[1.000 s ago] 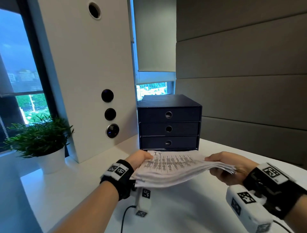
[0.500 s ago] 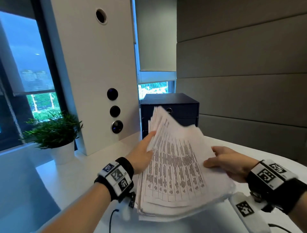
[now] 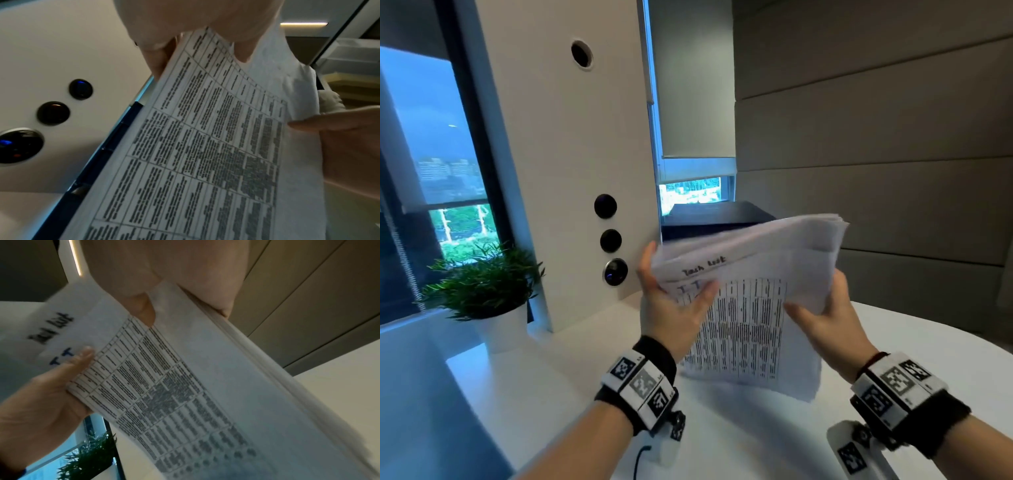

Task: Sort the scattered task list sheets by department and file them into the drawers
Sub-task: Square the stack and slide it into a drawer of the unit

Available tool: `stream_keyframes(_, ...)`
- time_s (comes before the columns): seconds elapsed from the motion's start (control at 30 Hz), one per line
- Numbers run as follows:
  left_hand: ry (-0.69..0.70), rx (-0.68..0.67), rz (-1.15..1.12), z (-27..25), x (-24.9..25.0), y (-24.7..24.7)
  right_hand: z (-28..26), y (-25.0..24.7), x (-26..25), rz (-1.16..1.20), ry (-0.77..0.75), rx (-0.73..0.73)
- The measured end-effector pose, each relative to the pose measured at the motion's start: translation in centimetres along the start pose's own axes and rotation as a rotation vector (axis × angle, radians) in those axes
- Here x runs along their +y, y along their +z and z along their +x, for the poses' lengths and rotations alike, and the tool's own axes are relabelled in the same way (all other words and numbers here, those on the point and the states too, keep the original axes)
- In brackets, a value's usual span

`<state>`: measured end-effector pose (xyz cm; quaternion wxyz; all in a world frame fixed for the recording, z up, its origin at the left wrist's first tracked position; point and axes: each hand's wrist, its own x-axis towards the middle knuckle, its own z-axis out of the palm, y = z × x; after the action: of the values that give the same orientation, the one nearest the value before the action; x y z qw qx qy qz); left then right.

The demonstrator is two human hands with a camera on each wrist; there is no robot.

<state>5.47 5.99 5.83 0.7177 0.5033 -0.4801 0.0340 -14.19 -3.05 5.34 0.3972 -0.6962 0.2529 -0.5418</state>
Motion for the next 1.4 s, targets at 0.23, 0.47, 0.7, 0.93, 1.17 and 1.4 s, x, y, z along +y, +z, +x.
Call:
stream_keyframes(0.23, -0.048, 0.052, -0.049, 0.9, 0.4, 0.9, 1.2, 0.7, 0.2, 0.008, -0.107, 0.011)
stream_keyframes(0.47, -0.269, 0.083, -0.183, 0.6, -0.6, 0.6, -0.2, -0.3, 5.3, -0.263, 0.074, -0.24)
stream_keyframes(0.7, -0.322, 0.022, 0.082, 4.1, 0.0, -1.3, -0.3, -0.9, 3.9, -0.094, 0.292, -0.301)
stream_keyframes(0.93, -1.004, -0.502, 0.006, 1.1, -3.2, -4.7, -0.7, -2.4, 1.8, -0.093, 0.664, -0.309)
stream_keyframes(1.17, -1.093, -0.445, -0.215, 0.7, -2.4, -5.7, -0.4, -3.3, 1.7, 0.265, 1.092, -0.261)
stream_keyframes(1.4, -1.015, -0.257, -0.413, 3.9, -2.2, -4.0, 3.4, -3.4, 0.0, 0.759, 1.1, -0.359)
